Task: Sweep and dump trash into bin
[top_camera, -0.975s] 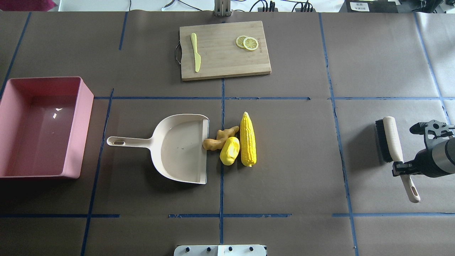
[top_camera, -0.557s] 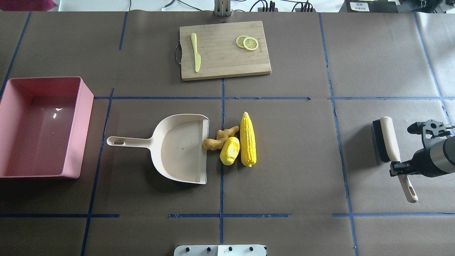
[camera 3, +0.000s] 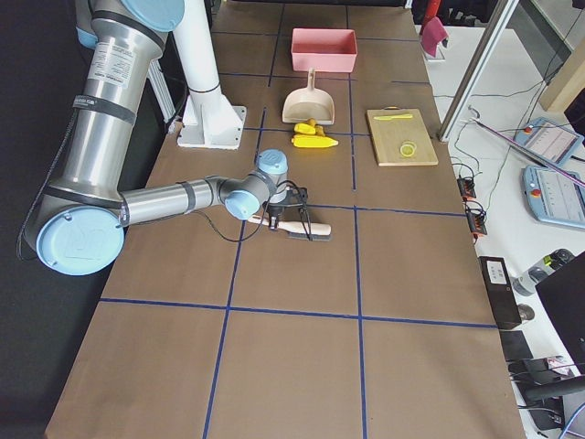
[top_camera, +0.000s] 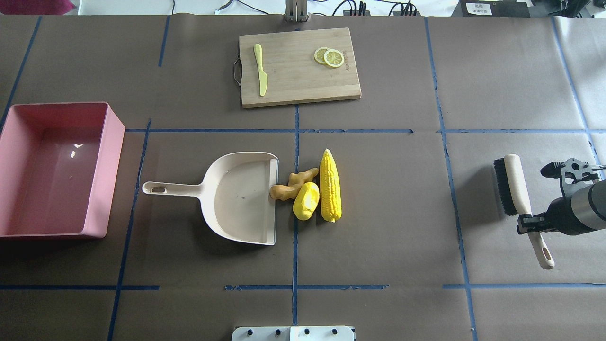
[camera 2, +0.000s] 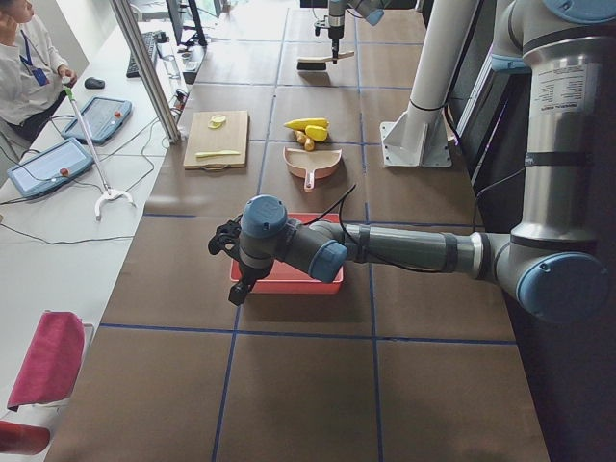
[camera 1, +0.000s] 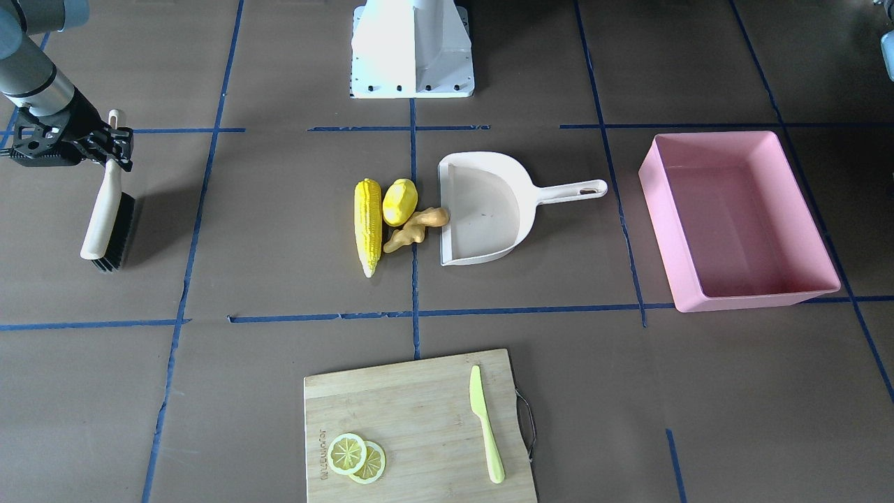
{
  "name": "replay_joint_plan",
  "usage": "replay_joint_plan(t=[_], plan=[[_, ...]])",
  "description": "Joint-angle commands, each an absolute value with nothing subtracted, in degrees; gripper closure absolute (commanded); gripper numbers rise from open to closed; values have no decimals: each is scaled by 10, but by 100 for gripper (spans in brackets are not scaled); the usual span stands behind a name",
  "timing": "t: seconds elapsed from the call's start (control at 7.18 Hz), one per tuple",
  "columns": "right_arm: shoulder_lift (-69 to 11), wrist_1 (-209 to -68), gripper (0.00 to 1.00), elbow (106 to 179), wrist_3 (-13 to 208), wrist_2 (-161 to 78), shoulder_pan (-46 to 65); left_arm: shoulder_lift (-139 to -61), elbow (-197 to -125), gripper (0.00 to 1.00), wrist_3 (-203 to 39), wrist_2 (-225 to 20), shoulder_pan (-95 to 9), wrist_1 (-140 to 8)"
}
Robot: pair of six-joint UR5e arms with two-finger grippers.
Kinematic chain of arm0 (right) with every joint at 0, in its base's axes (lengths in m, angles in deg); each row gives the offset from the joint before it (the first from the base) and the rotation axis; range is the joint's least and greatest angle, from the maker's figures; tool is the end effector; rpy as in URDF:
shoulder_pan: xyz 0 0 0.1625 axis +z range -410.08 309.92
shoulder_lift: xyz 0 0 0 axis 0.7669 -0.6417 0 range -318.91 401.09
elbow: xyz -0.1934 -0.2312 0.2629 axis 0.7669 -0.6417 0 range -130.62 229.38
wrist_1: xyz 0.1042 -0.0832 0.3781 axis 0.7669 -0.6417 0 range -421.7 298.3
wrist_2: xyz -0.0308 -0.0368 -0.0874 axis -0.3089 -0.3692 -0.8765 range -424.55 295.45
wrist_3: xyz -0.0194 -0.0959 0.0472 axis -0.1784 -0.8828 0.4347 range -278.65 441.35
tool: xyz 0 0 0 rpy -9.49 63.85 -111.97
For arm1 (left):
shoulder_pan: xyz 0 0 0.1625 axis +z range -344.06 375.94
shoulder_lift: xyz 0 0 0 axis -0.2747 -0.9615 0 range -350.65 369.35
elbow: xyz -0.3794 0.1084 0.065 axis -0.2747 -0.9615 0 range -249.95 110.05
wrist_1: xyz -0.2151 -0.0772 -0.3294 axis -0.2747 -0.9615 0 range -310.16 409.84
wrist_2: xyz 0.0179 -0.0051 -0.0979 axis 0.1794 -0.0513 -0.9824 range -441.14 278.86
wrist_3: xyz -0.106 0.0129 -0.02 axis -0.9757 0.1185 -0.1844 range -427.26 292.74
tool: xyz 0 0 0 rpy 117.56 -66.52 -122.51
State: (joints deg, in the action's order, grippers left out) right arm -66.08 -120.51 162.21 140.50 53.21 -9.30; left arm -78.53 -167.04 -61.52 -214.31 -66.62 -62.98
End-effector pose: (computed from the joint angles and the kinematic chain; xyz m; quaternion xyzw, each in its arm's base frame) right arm -0.2455 -0.3210 0.5244 -0.0051 -0.3820 0.0042 0.9241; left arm 0.0045 -0.4905 0.5530 0.2180 0.3604 0.1913 0.8865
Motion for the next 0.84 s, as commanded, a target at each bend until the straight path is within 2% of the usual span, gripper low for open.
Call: replay_joint_plan(t=[0.0,0.28,0.7], plan=[[-660,-1205,100,1623,1405,530,-93,-790,-1711,0,-615,-2144,-633,-632],[-660,-1205,100,1623,1405,530,-94,-794,-1753,0,-619,-2144,-592,-632],[-660,-1205,100,1624,1405,530,-94,-872,-1788,0,-663,-2136,-488,-631]])
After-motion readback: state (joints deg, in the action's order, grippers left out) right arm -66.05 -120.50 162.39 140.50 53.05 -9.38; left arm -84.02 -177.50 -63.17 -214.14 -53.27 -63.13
